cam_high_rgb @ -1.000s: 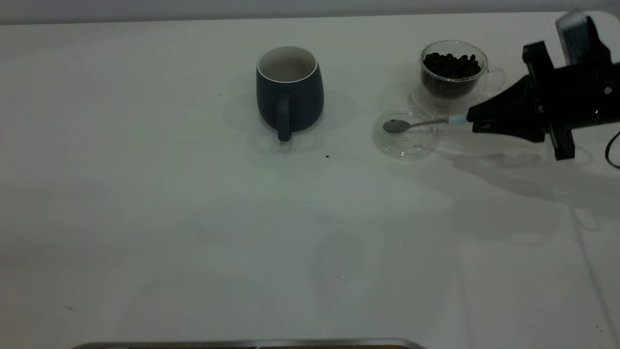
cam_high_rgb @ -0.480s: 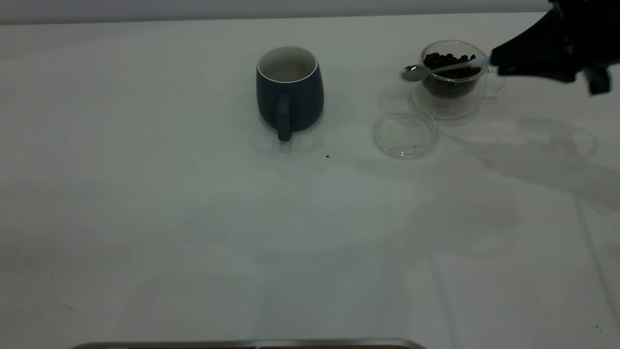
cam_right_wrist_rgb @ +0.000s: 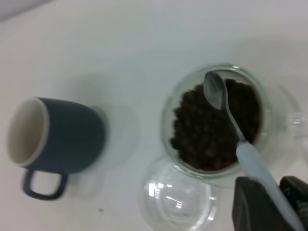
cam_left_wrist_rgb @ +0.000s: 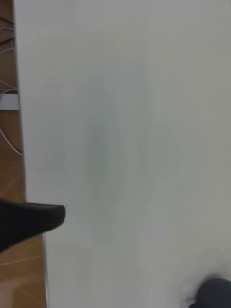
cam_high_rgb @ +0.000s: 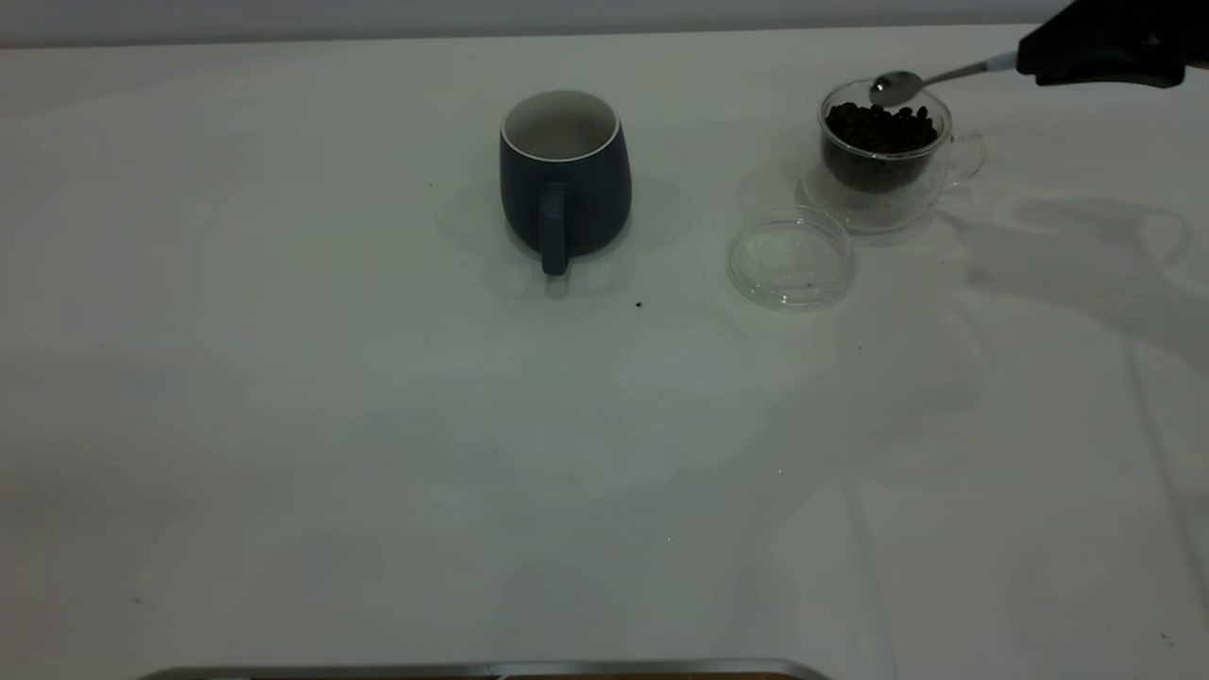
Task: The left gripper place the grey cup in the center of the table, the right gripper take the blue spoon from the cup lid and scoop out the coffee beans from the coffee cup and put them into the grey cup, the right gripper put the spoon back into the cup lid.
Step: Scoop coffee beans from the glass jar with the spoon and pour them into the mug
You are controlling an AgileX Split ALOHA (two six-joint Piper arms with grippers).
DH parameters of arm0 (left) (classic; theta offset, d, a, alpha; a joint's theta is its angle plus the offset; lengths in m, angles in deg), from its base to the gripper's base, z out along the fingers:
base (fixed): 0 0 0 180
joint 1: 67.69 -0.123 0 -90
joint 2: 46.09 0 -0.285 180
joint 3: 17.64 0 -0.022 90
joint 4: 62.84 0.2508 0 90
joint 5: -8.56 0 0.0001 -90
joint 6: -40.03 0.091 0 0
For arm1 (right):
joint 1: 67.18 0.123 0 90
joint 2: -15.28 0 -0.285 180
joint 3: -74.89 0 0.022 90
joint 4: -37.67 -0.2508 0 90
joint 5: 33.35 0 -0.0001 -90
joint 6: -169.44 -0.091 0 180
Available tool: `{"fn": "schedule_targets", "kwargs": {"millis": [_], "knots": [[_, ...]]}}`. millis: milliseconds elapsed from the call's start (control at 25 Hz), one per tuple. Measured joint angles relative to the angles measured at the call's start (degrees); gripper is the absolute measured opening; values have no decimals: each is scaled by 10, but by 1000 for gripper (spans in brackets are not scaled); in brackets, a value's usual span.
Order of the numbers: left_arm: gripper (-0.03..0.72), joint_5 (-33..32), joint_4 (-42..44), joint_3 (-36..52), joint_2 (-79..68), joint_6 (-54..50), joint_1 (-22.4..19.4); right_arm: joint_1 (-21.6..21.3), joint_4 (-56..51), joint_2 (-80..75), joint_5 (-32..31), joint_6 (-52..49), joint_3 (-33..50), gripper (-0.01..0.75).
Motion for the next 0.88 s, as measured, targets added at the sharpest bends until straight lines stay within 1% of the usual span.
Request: {"fn": "schedule_targets", "kwargs": {"millis": [240, 440, 520, 640, 880], "knots": [[495, 0, 0, 0, 0, 0, 0, 13, 26, 0, 35, 20, 0, 111], [495, 0, 0, 0, 0, 0, 0, 46, 29, 0, 85, 49, 0, 111], [495, 0, 0, 0, 0, 0, 0, 58, 29, 0, 95, 51, 0, 111], [495, 0, 0, 0, 0, 0, 0, 65, 29, 0, 93, 33, 0, 111], [495, 0, 0, 0, 0, 0, 0, 65, 29, 0, 81, -43, 0, 111]]}}
